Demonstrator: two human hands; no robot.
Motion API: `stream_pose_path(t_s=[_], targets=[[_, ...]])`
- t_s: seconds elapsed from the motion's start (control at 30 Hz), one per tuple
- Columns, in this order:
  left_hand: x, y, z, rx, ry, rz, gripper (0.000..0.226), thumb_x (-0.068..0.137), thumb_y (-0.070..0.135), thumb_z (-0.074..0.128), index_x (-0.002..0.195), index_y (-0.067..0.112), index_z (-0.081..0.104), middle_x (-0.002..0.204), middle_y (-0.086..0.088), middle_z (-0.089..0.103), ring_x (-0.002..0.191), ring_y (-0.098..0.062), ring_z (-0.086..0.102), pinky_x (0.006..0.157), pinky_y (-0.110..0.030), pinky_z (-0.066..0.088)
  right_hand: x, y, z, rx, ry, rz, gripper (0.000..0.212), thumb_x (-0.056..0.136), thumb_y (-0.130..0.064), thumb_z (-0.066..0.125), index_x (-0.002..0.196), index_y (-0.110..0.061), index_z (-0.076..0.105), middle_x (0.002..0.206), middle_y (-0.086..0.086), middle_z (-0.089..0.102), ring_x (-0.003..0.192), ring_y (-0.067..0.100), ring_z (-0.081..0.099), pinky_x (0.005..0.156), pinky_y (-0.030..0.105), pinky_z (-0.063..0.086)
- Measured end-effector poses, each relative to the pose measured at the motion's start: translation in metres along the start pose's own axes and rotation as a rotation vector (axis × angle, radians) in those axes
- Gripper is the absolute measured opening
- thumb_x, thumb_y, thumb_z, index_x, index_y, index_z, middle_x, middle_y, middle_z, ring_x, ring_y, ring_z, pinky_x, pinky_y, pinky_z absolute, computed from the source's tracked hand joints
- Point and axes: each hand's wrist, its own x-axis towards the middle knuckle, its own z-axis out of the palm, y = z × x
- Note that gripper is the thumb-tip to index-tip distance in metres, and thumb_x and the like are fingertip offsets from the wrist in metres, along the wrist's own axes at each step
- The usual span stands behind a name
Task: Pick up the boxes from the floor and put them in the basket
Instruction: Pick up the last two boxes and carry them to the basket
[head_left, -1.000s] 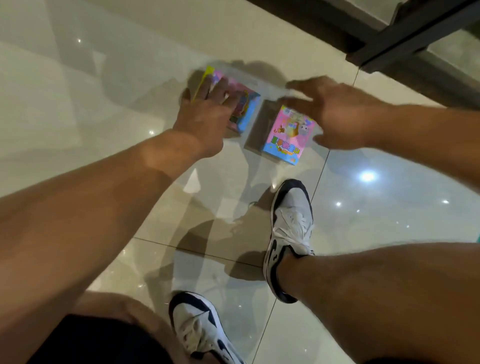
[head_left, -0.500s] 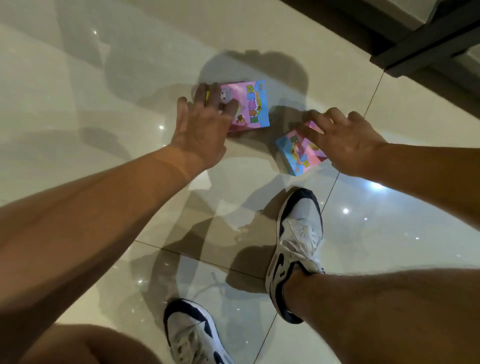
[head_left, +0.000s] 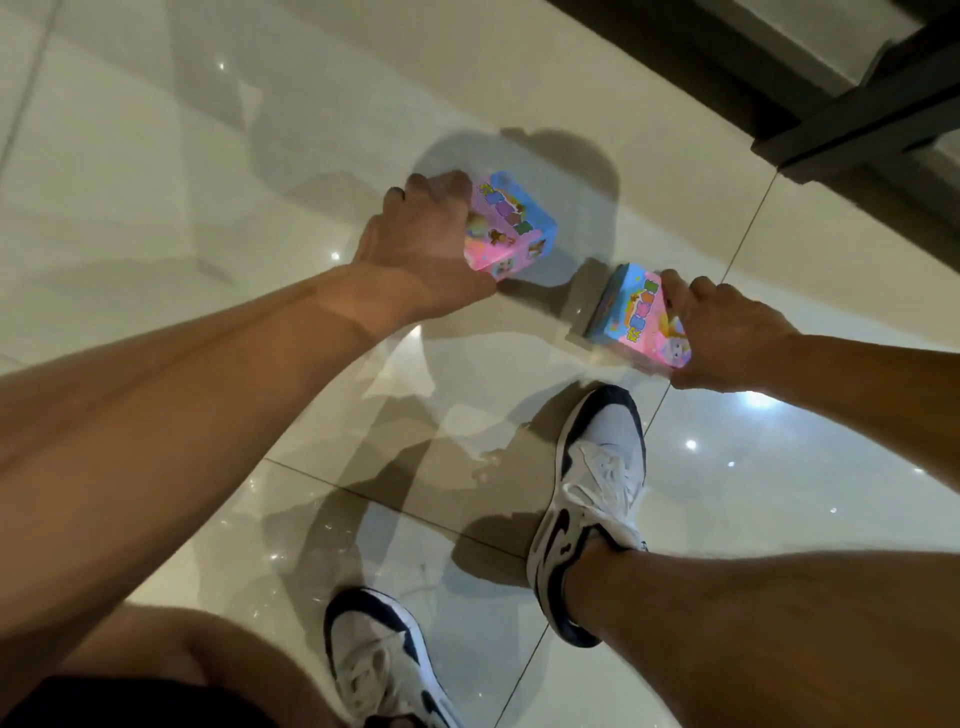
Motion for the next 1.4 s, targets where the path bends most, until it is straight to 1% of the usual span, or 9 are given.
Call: stream_pose_path(t_s=[0.1,0.2,0.37,0.47,0.53,0.8,1.07,1.17,1.4], targets=[[-0.043,0.004,-0.047,-0.197,-0.063,-0.067,0.071,0.072,0.061,0.068,0.122,0.021,0.038,0.105,-0.006,0.046,0.096,-0.031,0.053,0.075,-0.032,0.041,0.000,0.000,-0.023,0.298,-0.154,0.005,0.111,0.049,-0.065,0.079,0.141,-0.038,0.023,0.112,0.000,0.057,0.098,0.025,0.062,0.088,0.044,0.055],[-0.091,0.004,-0.082,-0.450,-0.081,-0.178,0.052,0.078,0.052,0.070,0.109,0.021,0.041,0.090,0.003,0.061,0.076,-0.019,0.060,0.056,-0.030,0.038,-0.010,-0.008,-0.077,0.621,-0.210,-0.022,0.092,0.067,-0.045,0.084,0.144,-0.039,0.033,0.119,-0.009,0.066,0.107,0.016,0.066,0.096,0.040,0.054],[-0.137,0.022,-0.093,-1.021,0.030,-0.415,0.043,0.081,0.050,0.071,0.100,0.019,0.047,0.086,-0.002,0.065,0.061,-0.011,0.061,0.051,-0.024,0.042,-0.077,-0.034,-0.193,0.729,-0.201,-0.047,0.032,0.091,-0.047,0.057,0.123,-0.048,0.059,0.111,0.000,0.068,0.098,0.019,0.063,0.089,0.045,0.054],[-0.130,0.029,-0.096,-1.091,0.078,-0.458,0.042,0.082,0.054,0.069,0.096,0.022,0.045,0.088,-0.004,0.059,0.068,-0.015,0.057,0.055,-0.027,0.038,-0.132,-0.052,-0.253,0.842,-0.193,-0.052,0.018,0.093,-0.048,0.054,0.100,-0.051,0.071,0.102,0.002,0.073,0.094,0.023,0.063,0.089,0.045,0.053],[-0.123,0.029,-0.106,-1.054,0.090,-0.472,0.045,0.081,0.057,0.068,0.094,0.022,0.043,0.085,0.003,0.056,0.070,-0.014,0.055,0.057,-0.031,0.037,-0.156,-0.067,-0.275,0.937,-0.118,-0.014,0.015,0.088,-0.049,0.059,0.086,-0.054,0.073,0.097,-0.002,0.075,0.094,0.022,0.065,0.088,0.045,0.054],[-0.173,0.023,-0.113,-1.221,0.155,-0.675,0.052,0.064,0.064,0.069,0.087,0.027,0.041,0.092,0.000,0.071,0.083,-0.022,0.075,0.082,-0.054,0.060,-0.166,-0.108,-0.262,1.019,-0.110,0.109,0.028,0.091,-0.045,0.055,0.104,-0.026,0.070,0.092,0.004,0.072,0.081,0.018,0.061,0.079,0.041,0.051],[-0.290,0.079,-0.116,-1.417,0.050,-0.909,0.057,0.067,0.068,0.072,0.093,0.022,0.049,0.103,-0.013,0.073,0.083,-0.030,0.074,0.084,-0.052,0.060,-0.271,-0.129,-0.225,1.114,-0.183,0.142,0.019,0.094,-0.040,0.047,0.090,-0.044,0.066,0.101,0.002,0.072,0.083,0.017,0.068,0.075,0.037,0.055],[-0.350,0.104,-0.160,-1.413,-0.025,-0.977,0.055,0.075,0.061,0.073,0.098,0.018,0.049,0.100,-0.015,0.073,0.071,-0.024,0.071,0.076,-0.041,0.056,-0.333,-0.120,-0.223,1.240,-0.212,0.203,0.022,0.096,-0.038,0.047,0.097,-0.049,0.066,0.092,-0.010,0.074,0.081,0.012,0.069,0.079,0.039,0.057],[-0.447,0.140,-0.303,-1.240,-0.107,-0.886,0.065,0.077,0.064,0.070,0.107,0.011,0.050,0.097,-0.009,0.073,0.079,-0.024,0.073,0.087,-0.050,0.057,-0.477,-0.072,-0.282,1.486,-0.220,0.294,0.026,0.092,-0.049,0.047,0.109,-0.053,0.066,0.108,-0.009,0.073,0.104,0.022,0.068,0.088,0.045,0.059]])
